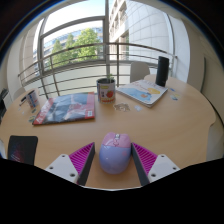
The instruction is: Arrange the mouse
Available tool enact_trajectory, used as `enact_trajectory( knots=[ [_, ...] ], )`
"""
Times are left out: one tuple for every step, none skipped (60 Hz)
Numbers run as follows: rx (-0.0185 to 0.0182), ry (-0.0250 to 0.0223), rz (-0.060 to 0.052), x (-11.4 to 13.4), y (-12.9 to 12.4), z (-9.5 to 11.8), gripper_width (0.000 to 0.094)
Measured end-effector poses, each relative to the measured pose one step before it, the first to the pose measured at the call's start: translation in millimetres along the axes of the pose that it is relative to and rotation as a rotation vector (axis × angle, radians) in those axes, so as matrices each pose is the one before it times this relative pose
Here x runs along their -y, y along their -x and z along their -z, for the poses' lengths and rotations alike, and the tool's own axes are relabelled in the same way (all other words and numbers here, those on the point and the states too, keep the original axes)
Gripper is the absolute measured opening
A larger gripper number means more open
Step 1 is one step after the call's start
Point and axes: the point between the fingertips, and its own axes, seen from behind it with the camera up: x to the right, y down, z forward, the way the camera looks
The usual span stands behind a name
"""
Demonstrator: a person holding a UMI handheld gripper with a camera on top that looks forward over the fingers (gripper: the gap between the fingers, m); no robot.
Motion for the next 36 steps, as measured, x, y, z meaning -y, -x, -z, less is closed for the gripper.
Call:
enact_trajectory(
  knots=[
    [-0.01689, 0.00023, 0.0141, 0.4, -1.63, -2.85, 0.0686],
    [-0.01267, -0.00518, 0.0178, 2.0, 0.01, -1.96, 0.0658],
    [-0.0025, -0.01024, 0.0094, 3.22, 2.03, -1.54, 0.0616],
    [-0.00037, -0.0015, 0.01, 0.4, 2.28, -2.06, 0.0568],
    [0.00263, 0.00282, 0.0024, 1.0, 0.14, 0.44, 0.0571],
    [-0.00446, -0.00213, 0.0016, 1.07, 0.63, -0.08, 0.057],
    [-0.00565, -0.00016, 0.0018, 0.3, 0.27, -0.71, 0.0566],
    [-0.00388, 0.00039, -0.0002, 0.09, 0.21, -0.34, 0.0559],
    [-0.00252, 0.0007, 0.0002, 0.14, 0.16, 0.16, 0.0552],
    [-0.00182, 0.00149, 0.0, -0.22, 0.04, -0.22, 0.0541],
    [-0.00081, 0.00172, -0.0002, -0.13, 0.06, -0.02, 0.0532],
    [-0.00096, 0.00092, 0.0009, 0.12, -0.07, -0.42, 0.0519],
    [0.00027, 0.00237, -0.0001, -0.29, -0.16, 0.51, 0.0507],
    [-0.00024, 0.00186, -0.0011, -0.13, -0.52, 0.42, 0.0495],
    [-0.00103, 0.00181, -0.0016, 0.08, -0.28, 0.59, 0.0479],
    [-0.00273, 0.00283, -0.0023, -0.27, -0.62, 0.86, 0.0472],
    [-0.00677, 0.00386, -0.0023, -0.74, -1.28, 1.85, 0.047],
    [-0.00814, 0.00365, -0.0019, -0.29, -1.53, 1.87, 0.0449],
    [-0.00816, 0.00246, -0.0011, 0.1, -1.6, 2.36, 0.0445],
    [-0.0056, -0.00082, -0.0008, 0.8, -0.88, 3.01, 0.0439],
    [-0.00389, -0.00426, -0.0002, 1.84, -0.05, 3.27, 0.044],
    [-0.00428, -0.00576, -0.0003, 2.48, -0.61, 4.77, 0.0439],
    [-0.00772, -0.00981, -0.0019, 3.72, -0.94, 5.79, 0.044],
    [-0.0101, -0.0131, -0.0035, 5.11, -1.36, 6.95, 0.0438],
    [-0.00925, -0.01463, -0.0035, 6.23, -1.16, 7.64, 0.0438],
    [-0.00819, -0.01582, -0.0047, 7.4, -0.43, 8.6, 0.0439],
    [-0.0067, -0.01609, -0.0089, 9.29, -1.73, 8.54, 0.0439],
    [-0.00702, -0.01956, -0.0104, 9.37, 1.27, 9.17, 0.0439],
    [-0.004, -0.02143, -0.0129, 10.58, 1.55, 10.94, 0.0438],
    [-0.00108, -0.02078, -0.0131, 11.15, 2.71, 11.31, 0.0438],
    [0.0003, -0.0215, -0.0135, 12.2, 3.73, 12.02, 0.0438],
    [-0.00009, -0.02559, -0.0143, 13.2, 4.7, 12.0, 0.0438],
    [0.00094, -0.02772, -0.0132, 14.36, 5.73, 12.41, 0.0437],
    [0.0013, -0.02791, -0.0085, 17.14, 5.01, 9.86, 0.0438],
    [0.006, -0.02232, -0.0014, 9.55, 9.33, 10.41, 0.0438],
    [0.00303, -0.02396, -0.0012, 12.29, 8.59, 11.32, 0.0438]
  ],
)
